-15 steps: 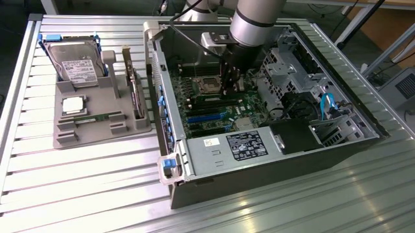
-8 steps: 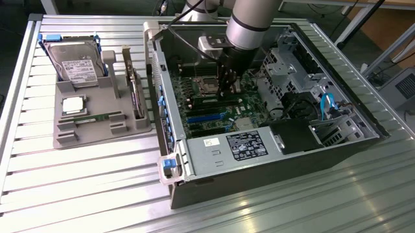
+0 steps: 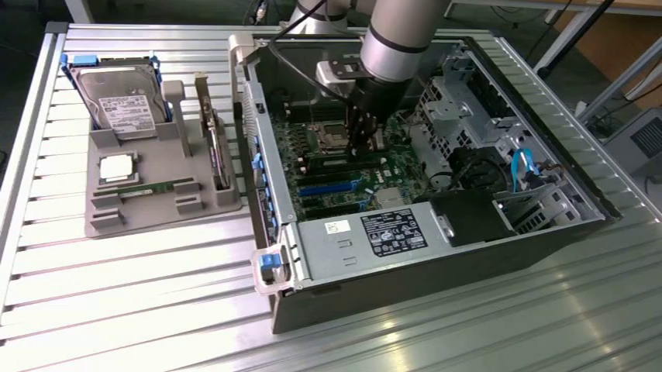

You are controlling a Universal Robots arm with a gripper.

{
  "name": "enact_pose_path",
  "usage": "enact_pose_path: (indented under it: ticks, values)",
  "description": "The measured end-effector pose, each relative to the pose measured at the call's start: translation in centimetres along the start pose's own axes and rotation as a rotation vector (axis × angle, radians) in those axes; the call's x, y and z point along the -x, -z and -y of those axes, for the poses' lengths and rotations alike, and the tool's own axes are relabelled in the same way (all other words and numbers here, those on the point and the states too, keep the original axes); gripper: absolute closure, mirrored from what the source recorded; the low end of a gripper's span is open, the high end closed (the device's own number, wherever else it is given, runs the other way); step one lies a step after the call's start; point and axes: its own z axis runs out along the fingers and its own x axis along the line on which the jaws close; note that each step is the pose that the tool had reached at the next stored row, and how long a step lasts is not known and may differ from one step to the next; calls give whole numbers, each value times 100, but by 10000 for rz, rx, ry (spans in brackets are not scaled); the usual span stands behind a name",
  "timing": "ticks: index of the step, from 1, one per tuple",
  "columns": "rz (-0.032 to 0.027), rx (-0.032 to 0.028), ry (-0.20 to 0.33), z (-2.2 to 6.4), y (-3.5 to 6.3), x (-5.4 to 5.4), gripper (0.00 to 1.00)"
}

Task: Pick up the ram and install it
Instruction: 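Insert the ram into the slot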

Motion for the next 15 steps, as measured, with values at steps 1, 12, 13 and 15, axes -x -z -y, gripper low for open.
enact_pose_path:
  ticks: [1, 12, 13, 15]
  values:
    - [-6, 0, 73, 0, -1, -2, 87]
    - [-72, -21, 43, 27, 167, 62, 90]
    - [-72, 2, 43, 143, 172, 61, 90]
    - [-75, 25, 44, 379, 182, 59, 90]
